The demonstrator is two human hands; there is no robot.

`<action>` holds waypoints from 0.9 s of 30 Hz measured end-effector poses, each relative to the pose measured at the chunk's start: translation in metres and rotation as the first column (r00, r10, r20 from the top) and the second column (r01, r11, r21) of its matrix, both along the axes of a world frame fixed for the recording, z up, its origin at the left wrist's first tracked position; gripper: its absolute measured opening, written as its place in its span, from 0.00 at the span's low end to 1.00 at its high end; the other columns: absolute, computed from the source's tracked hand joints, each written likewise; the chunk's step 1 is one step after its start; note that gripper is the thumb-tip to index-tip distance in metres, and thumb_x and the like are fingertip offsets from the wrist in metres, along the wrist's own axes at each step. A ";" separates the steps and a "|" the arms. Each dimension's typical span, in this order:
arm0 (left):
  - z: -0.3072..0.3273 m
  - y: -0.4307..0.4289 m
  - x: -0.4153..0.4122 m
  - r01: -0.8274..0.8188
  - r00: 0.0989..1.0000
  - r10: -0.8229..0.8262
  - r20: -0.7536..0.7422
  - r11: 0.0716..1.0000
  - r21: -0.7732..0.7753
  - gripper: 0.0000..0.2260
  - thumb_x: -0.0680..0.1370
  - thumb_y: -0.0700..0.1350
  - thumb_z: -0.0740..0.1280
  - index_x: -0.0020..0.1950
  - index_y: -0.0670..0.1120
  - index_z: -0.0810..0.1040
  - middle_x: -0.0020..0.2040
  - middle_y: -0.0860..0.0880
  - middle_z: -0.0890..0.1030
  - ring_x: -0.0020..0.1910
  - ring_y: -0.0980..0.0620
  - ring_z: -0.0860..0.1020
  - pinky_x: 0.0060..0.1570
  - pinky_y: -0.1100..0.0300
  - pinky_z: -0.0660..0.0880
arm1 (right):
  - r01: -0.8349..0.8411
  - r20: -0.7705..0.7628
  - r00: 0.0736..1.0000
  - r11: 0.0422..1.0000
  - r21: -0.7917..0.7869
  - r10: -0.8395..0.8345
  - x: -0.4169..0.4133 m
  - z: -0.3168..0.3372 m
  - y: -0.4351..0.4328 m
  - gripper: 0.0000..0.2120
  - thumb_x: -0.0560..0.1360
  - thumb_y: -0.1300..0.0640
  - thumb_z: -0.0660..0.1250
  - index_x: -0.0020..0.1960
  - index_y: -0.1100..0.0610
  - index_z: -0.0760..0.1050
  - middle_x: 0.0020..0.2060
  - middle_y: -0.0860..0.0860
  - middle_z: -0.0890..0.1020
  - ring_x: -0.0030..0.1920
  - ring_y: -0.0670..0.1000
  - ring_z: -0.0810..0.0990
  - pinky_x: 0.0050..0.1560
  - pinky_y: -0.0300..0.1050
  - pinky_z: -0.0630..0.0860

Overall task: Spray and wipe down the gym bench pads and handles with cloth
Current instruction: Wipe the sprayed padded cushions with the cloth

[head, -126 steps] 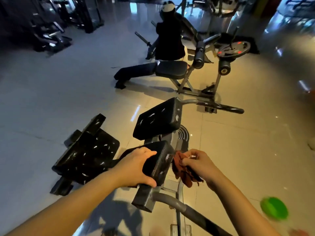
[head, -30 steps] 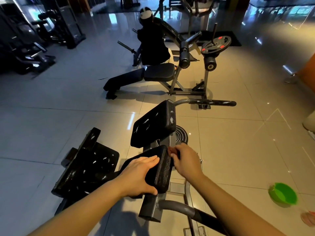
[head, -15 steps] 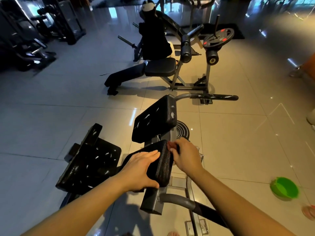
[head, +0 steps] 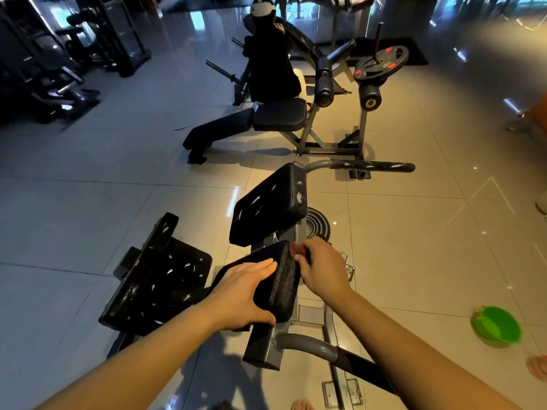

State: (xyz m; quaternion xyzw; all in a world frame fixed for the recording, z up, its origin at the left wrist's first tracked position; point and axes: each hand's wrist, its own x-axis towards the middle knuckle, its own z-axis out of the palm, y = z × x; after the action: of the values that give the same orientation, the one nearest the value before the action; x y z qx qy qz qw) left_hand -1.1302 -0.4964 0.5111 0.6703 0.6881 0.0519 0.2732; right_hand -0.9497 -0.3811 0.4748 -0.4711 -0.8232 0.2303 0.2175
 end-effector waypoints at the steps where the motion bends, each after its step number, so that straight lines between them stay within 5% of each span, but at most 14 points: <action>1: 0.000 0.000 0.000 -0.001 1.000 0.001 0.003 1.000 0.000 0.50 0.70 0.61 0.78 0.84 0.56 0.52 0.82 0.60 0.54 0.81 0.57 0.51 0.79 0.57 0.47 | -0.003 -0.010 1.000 1.000 0.004 0.003 0.000 0.000 -0.006 0.05 0.80 0.53 0.68 0.52 0.53 0.78 0.43 0.45 0.72 0.46 0.50 0.76 0.43 0.42 0.65; 7: -0.003 0.000 0.001 -0.001 1.000 0.001 0.026 1.000 0.006 0.50 0.70 0.61 0.77 0.83 0.57 0.52 0.82 0.60 0.54 0.81 0.57 0.51 0.80 0.55 0.47 | -0.323 -0.049 0.946 0.946 -0.029 0.321 0.036 0.001 -0.076 0.11 0.80 0.47 0.63 0.59 0.47 0.78 0.50 0.44 0.77 0.49 0.45 0.75 0.47 0.43 0.76; 15: -0.008 0.001 -0.004 0.000 1.000 0.000 0.028 1.000 0.009 0.50 0.68 0.63 0.78 0.83 0.58 0.53 0.82 0.62 0.55 0.81 0.58 0.52 0.80 0.54 0.48 | 0.029 -0.048 0.998 0.997 -0.068 -0.032 0.001 -0.003 0.003 0.08 0.80 0.52 0.67 0.55 0.54 0.80 0.47 0.49 0.78 0.48 0.52 0.79 0.46 0.45 0.72; 21: -0.013 0.002 -0.009 -0.003 0.997 0.004 0.080 1.000 -0.009 0.51 0.67 0.64 0.78 0.83 0.58 0.54 0.82 0.62 0.55 0.80 0.61 0.53 0.81 0.48 0.53 | -0.312 -0.124 0.945 0.948 -0.060 0.303 0.033 0.003 -0.072 0.11 0.79 0.48 0.65 0.60 0.48 0.79 0.49 0.44 0.78 0.49 0.45 0.76 0.48 0.43 0.76; 27: -0.008 0.004 -0.007 -0.005 0.998 0.008 0.066 0.999 -0.037 0.51 0.67 0.64 0.78 0.82 0.59 0.53 0.81 0.63 0.55 0.80 0.60 0.53 0.81 0.49 0.53 | 0.022 -0.041 0.999 0.998 -0.067 -0.024 -0.001 -0.006 0.019 0.09 0.81 0.49 0.67 0.55 0.53 0.80 0.48 0.50 0.79 0.49 0.52 0.79 0.47 0.48 0.74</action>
State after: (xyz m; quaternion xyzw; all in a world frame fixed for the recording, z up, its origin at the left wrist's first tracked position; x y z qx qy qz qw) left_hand -1.1373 -0.4924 0.5030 0.6608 0.6817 0.0621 0.3079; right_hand -0.9503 -0.3619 0.4689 -0.4827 -0.8049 0.2648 0.2213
